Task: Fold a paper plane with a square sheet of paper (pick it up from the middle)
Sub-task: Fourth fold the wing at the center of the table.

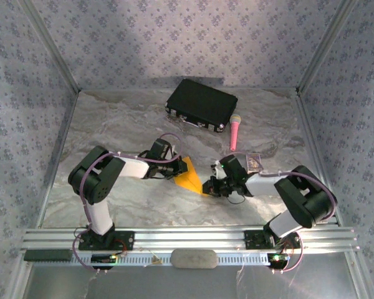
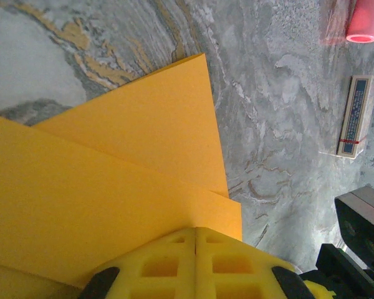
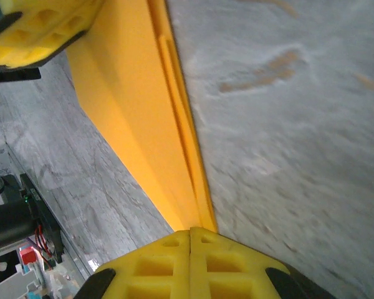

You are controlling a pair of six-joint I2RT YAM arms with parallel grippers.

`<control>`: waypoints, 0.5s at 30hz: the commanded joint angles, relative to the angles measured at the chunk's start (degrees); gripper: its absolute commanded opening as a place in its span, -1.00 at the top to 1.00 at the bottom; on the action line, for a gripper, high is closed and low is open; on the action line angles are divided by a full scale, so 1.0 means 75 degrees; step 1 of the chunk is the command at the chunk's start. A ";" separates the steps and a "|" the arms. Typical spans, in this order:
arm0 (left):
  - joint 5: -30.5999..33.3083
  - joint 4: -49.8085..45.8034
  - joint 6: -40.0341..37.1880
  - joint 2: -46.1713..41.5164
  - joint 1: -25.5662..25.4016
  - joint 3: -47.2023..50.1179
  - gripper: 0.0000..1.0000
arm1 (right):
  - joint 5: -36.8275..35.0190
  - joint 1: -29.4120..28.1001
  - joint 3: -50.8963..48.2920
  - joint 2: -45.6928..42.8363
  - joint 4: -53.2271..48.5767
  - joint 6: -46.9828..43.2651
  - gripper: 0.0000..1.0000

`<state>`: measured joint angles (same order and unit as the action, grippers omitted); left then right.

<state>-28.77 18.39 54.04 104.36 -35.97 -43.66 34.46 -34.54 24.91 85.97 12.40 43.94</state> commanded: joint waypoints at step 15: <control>-0.0040 -0.0806 -0.0671 0.0368 0.0002 0.0067 1.00 | -0.0546 -0.0111 0.0004 -0.1500 -0.1851 0.0159 1.00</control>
<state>-29.63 18.22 51.99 104.40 -35.90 -43.79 32.49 -35.29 23.22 76.71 2.50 44.12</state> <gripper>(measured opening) 0.044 0.051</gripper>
